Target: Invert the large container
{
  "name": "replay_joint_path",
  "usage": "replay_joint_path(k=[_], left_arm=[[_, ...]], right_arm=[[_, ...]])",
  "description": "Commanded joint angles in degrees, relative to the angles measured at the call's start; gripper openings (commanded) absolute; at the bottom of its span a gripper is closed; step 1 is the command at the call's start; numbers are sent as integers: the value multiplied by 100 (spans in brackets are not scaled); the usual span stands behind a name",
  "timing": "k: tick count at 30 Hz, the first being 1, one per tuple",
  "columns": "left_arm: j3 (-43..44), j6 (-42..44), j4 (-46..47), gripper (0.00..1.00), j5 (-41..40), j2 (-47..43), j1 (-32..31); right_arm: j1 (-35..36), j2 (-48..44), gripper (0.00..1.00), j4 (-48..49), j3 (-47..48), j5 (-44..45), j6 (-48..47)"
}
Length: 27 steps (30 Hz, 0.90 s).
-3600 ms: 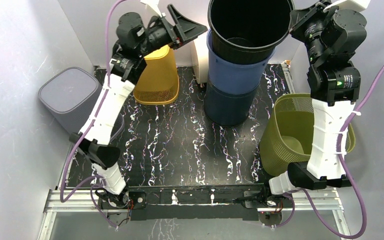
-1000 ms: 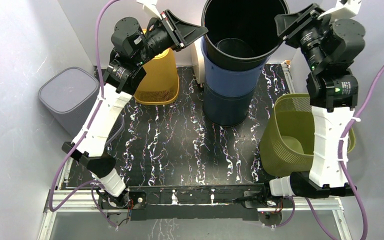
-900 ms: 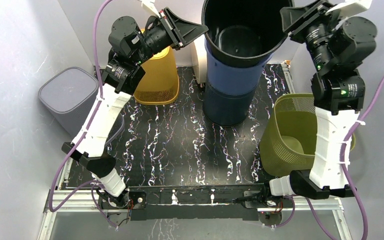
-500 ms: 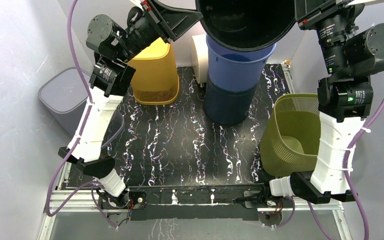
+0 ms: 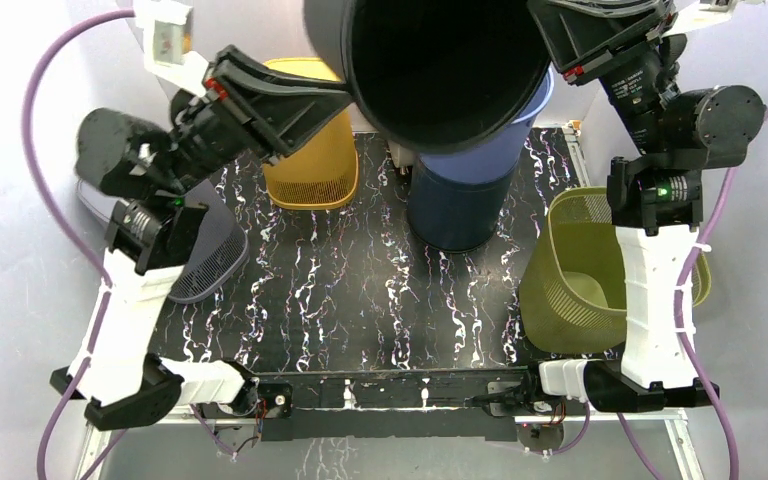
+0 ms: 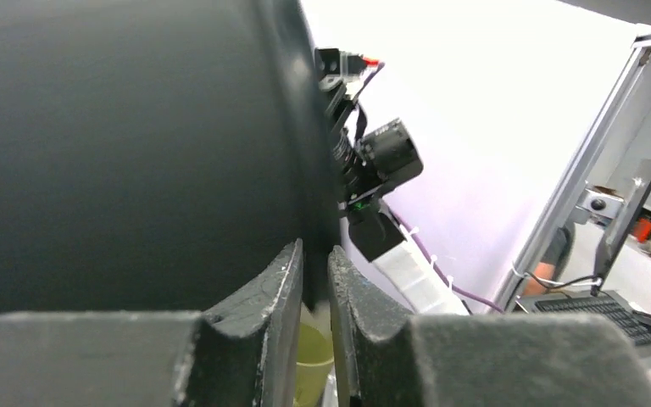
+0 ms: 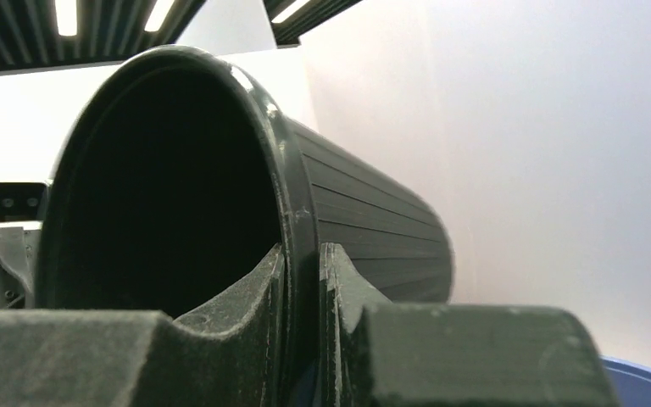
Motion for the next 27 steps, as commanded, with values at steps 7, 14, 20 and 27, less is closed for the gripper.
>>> replay_joint_path(k=[7, 14, 20, 27], left_arm=[[-797, 862, -512, 0, -1225, -1213, 71], [-1106, 1007, -1347, 0, -1898, -1608, 66], [-816, 1468, -2257, 0, -2921, -1921, 71], [-884, 1339, -3099, 21, -4224, -1856, 71]], right_arm=[[848, -187, 0, 637, -942, -956, 877], [2911, -149, 0, -1079, -1448, 202, -689], [3363, -480, 0, -1774, -2366, 934, -928], [3500, -1073, 0, -2208, -3876, 2091, -869]])
